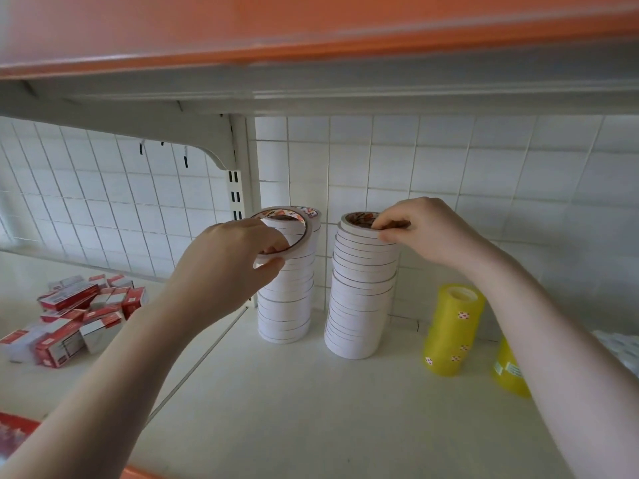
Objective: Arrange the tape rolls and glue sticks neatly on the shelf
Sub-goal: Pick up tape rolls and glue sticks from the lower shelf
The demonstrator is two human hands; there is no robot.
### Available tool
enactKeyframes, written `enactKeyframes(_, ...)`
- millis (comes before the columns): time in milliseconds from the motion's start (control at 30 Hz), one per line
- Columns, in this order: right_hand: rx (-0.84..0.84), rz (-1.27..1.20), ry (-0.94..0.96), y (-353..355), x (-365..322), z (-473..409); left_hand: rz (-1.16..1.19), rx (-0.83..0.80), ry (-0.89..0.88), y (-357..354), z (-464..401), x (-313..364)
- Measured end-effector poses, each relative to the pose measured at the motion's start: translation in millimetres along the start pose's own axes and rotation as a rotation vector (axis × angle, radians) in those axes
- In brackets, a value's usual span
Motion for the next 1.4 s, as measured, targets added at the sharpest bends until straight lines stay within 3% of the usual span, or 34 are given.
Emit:
enactKeyframes(1100, 0.041, -0.118, 0.075, -5, 8, 0, 0.044, 0.014, -0.032, -1, -7, -14)
enactKeyframes(1400, 0.466, 0.032, 0.21, 10, 13, 50, -0.004, -0.089, -0.016, -1, -40, -23)
Point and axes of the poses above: each hand's wrist, its own z-axis away from the middle knuckle, its own y-axis out of the back of the hand, x = y × z, the point moved 5 cm from there along -z, towards the middle knuckle, and after that the axes turned 9 degrees about -z, right-handed, at the moved point
